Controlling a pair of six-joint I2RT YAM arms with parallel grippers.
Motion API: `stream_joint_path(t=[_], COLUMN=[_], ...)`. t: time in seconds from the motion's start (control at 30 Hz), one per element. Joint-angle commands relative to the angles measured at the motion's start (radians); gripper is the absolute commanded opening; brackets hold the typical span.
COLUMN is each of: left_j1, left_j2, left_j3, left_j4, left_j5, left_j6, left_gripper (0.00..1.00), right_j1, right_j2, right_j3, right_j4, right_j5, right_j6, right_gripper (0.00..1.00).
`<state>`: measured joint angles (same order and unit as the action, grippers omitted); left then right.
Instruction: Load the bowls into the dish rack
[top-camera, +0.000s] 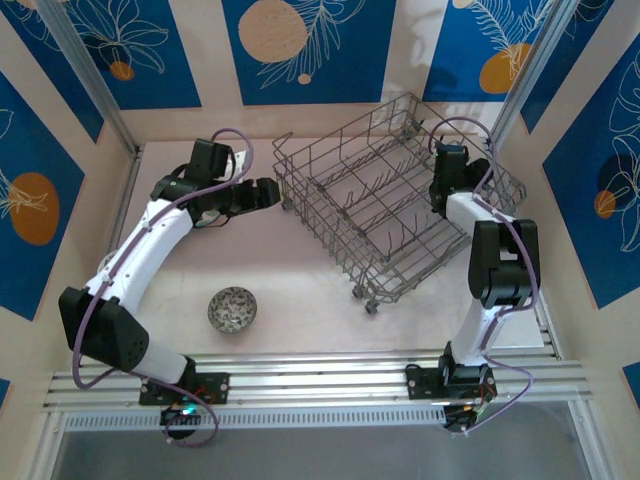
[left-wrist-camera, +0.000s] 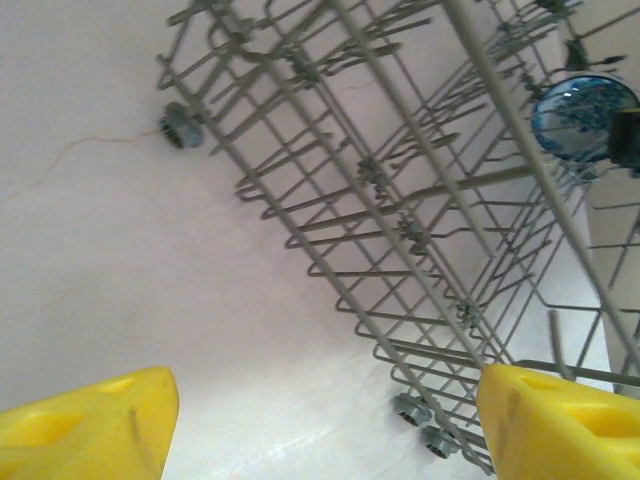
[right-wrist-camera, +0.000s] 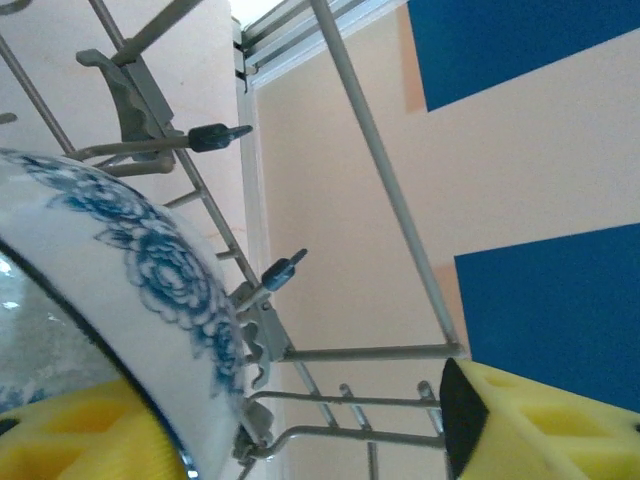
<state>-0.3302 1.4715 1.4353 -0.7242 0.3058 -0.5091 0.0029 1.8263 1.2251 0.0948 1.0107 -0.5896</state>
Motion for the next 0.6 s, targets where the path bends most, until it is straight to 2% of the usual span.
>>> stream_joint_path(t=[0.0,0.07,0.1,0.13,0.17,0.43,0.57], left_j1=[0.062,0.088,0.103,0.116,0.128,0.172,0.173], left_j2=[-0.051,-0.083,-0.100,-0.119,-0.136,-0.218,-0.260], left_j3=[0.001,-0.027,-0.044,-0.066,-0.088,-0.274,-0.369], left_j4=[-0.111,-0.150,-0.170,-0.187,-0.200,-0.329,-0.361], left_j5=[-0.034,-0.045,-0.052,-0.055,-0.056,-0.129,-0.119], left_j6=[0.039,0.053,0.059,0.063,0.064,0.079,0.054], left_gripper=[0.79,0.79,0.80,0.80,0.80,0.81,0.81], right_j1=[-0.019,-0.021,-0.020,-0.018,-0.018,-0.006,-0.003], right_j2=[-0.046,-0.062,-0.073,-0.085,-0.094,-0.185,-0.231], right_j3=[0.103,0.124,0.127,0.130,0.132,0.154,0.144], right_j4=[-0.244,-0.291,-0.303,-0.313,-0.324,-0.425,-0.455], right_j5=[-0.088,-0.113,-0.128,-0.137,-0.147,-0.240,-0.274], right_j6=[0.204,0.249,0.263,0.273,0.286,0.412,0.452], right_gripper=[0.69,0.82,0.84,0.95,0.98,1.00,1.00])
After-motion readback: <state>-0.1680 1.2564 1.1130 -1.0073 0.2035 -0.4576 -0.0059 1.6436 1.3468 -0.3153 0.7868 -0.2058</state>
